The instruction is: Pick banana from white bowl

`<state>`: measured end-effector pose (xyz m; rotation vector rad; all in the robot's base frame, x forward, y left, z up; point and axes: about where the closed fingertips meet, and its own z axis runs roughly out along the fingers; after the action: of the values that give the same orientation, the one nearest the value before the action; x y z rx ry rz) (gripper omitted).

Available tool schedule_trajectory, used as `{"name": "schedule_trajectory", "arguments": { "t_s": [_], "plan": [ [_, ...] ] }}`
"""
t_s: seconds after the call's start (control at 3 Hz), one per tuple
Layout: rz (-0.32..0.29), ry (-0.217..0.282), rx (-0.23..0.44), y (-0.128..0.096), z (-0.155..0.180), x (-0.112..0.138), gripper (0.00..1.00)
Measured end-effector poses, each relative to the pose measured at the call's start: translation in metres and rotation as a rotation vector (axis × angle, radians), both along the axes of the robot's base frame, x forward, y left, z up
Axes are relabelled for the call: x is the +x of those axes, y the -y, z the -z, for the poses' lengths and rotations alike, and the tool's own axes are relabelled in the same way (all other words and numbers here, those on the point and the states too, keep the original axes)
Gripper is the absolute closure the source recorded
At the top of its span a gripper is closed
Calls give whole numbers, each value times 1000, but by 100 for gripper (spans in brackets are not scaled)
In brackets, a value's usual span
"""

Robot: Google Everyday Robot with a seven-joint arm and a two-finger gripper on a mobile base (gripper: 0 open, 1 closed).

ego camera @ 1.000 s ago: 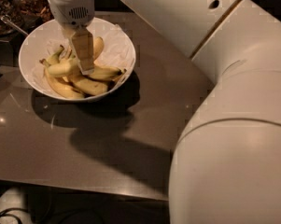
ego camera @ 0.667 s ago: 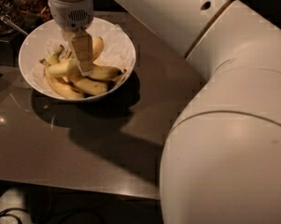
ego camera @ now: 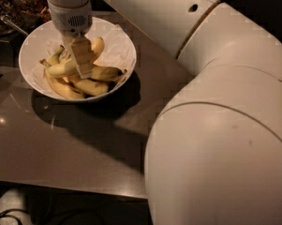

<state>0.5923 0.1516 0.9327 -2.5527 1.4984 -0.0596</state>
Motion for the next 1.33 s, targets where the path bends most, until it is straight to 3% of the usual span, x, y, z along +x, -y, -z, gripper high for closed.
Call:
{"name": "schedule_trajectory", "arguments": {
  "t_s": [0.33,1.0,1.33],
  "plan": [
    [-3,-9,-11,-2,6,2,50],
    [16,11,-10,5,5,4,96],
    [13,38,24,4,1,3,100]
  ]
}}
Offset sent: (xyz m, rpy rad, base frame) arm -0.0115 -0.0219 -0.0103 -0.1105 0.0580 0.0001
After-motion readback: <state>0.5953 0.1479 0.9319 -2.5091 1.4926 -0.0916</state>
